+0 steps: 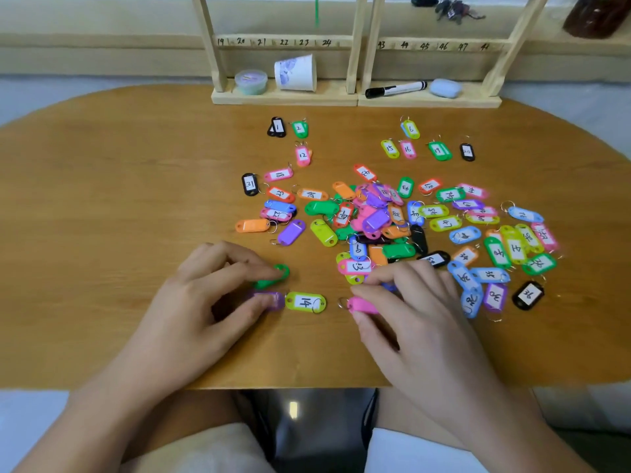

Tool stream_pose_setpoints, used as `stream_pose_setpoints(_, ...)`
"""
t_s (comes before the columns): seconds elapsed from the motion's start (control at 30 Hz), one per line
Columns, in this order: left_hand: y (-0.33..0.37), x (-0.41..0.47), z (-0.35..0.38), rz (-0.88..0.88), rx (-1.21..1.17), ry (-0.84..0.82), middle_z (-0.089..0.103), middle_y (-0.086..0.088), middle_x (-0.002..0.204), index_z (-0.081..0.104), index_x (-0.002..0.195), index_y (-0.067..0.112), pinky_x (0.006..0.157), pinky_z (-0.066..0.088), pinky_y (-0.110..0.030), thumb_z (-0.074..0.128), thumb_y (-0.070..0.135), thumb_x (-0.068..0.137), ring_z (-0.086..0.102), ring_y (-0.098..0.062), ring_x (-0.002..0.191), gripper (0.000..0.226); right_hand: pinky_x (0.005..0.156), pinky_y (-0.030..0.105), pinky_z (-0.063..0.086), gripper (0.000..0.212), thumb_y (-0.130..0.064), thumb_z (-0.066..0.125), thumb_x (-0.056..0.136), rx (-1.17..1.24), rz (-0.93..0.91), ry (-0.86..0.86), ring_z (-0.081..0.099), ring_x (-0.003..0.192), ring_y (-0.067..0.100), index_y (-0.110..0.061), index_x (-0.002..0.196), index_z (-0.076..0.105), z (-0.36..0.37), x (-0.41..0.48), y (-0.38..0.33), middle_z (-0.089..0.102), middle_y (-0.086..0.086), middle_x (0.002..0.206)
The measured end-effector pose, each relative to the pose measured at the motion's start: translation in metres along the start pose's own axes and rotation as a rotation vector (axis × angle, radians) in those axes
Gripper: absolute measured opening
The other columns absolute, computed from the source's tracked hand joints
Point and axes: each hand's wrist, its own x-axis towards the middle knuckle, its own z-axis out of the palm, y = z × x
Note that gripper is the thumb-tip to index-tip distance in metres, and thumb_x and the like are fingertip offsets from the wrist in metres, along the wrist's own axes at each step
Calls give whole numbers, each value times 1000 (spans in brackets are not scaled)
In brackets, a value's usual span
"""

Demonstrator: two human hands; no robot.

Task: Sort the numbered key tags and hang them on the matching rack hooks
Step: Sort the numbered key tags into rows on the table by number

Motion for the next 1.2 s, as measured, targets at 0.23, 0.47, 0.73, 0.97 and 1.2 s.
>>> stream_pose_setpoints(0.23,9,9,22,73,84,-86,58,24,120,73,120,42,90,49,-50,69,57,94,55,-12,113,30,88,46,42,5,-30,73,97,36,77,-73,52,109,17,-29,103,72,-8,5,4,57,-12,114)
stream_pose_setpoints(0.47,7,9,23,16,48,-50,60,22,117,73,108,41,90,48,-49,71,55,91,55,-14,112,22,87,41,39,20,-15,79,91,75,66,-69,52,100,16,-27,94,64,-9,11,0,58,-14,101)
stream_pose_setpoints(0.73,9,13,25,-34,-39,-33,65,20,111,73,101,38,90,51,-49,79,49,85,59,-14,110,21,90,42,40,15,-21,64,90,126,76,-53,53,105,18,-26,104,68,-6,8,-17,57,-13,106)
stream_pose_setpoints(0.97,13,11,26,4,-41,-11,67,18,105,72,99,35,86,50,-50,80,45,87,61,-17,105,17,91,40,38,14,-44,70,96,113,91,-88,50,110,16,-31,102,68,13,25,-33,53,-12,112)
stream_pose_setpoints(1.2,-1,3,3,-46,0,-8,64,22,117,74,113,36,97,49,-38,85,46,81,60,-14,112,36,91,38,39,11,-34,75,94,291,166,-35,53,106,10,-33,92,64,13,33,-28,58,-18,103)
